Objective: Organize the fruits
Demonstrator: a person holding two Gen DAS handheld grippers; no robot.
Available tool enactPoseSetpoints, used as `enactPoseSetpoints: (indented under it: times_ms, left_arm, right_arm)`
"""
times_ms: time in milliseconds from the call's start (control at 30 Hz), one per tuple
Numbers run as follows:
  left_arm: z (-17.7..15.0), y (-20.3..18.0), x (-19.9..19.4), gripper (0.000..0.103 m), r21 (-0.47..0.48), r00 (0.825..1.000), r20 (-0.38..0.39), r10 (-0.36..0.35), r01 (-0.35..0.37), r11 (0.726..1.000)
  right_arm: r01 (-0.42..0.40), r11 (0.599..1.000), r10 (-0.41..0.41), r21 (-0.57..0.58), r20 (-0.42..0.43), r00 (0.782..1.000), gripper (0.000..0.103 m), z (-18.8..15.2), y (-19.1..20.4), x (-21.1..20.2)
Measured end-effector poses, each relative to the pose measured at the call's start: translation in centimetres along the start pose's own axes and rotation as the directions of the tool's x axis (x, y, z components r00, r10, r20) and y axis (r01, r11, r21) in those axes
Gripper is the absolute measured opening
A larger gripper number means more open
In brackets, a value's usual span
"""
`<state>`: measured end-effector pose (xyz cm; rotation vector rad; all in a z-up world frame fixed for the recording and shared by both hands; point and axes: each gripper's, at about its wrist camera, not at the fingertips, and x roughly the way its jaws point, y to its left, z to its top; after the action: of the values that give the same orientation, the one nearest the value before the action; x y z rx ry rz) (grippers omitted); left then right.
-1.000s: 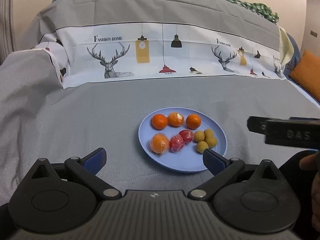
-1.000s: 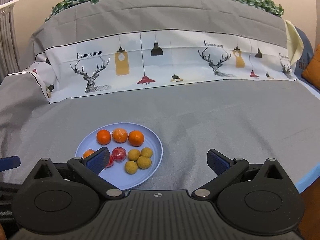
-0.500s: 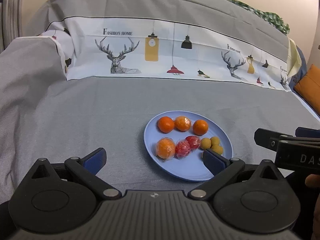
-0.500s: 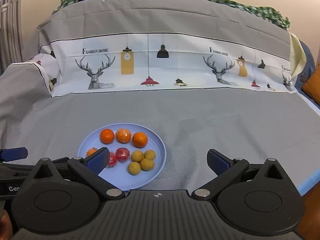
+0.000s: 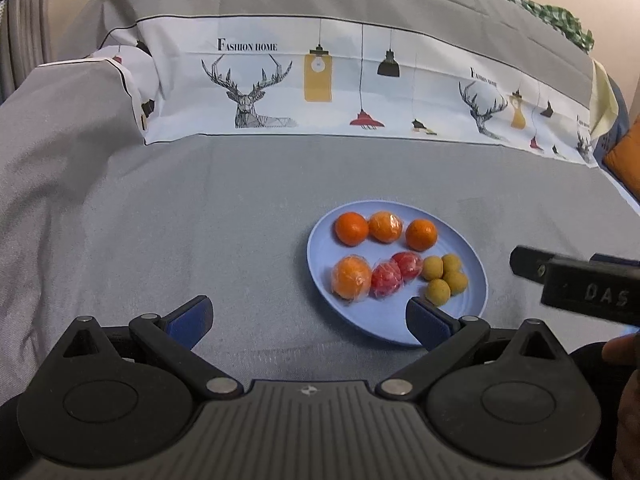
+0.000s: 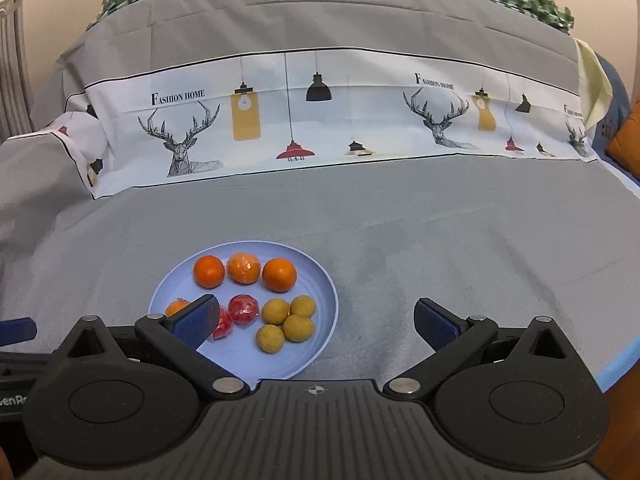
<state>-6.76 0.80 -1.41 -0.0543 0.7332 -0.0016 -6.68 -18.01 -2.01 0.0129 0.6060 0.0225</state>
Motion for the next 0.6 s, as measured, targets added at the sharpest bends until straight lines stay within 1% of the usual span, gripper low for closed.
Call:
enactPoseSetpoints:
  times_ms: [100,267,367,400,533,600]
  left_arm:
    - [0.1,-0.6,0.0,0.103,0.019,1.000,-0.013,0.013,-0.013,1.000]
    - [0.8,-1.4,-1.3,0.103,0.017,1.000,-0.027,-0.001,0.001,1.000]
    - [1.0,-2.1,-2.0,0.103,0.065,0.998,-0.034,0.055,-0.053,0.997]
    - [1.1,-2.1,-1.9,0.103,0.067,0.997,-0.039,0.063,-0.060,0.996]
    - [0.3,-1.6,-1.1,0.103,0.012,0.998,-0.056,0.028,-0.027,1.000]
    - [-0.2,-1.8,-0.7,0.103,0.017,0.998,-0.058,0.018,-0.017,1.000]
  right_arm:
    - [-0.012,1.000,0.012,0.014,-0.035,0.999,0.102,-0.3,-0.3,0.5]
    - [-0.051,0.998,0.051,0.049,-0.004,0.999,0.102,0.0,-0.4,0.0]
    - [-0.057,0.998,0.056,0.017,0.007,0.998,0.102,0.1,0.3,0.0]
    - [-0.057,0.998,0.057,0.001,0.009,0.998,0.102,0.1,0.5,0.0]
    - [-0.056,0.998,0.056,0.000,-0.007,0.998,0.102,0.2,0.2,0.6]
    - [-0.043,0.999,0.043,-0.001,-0.016,0.999,0.102,0.1,0.1,0.8]
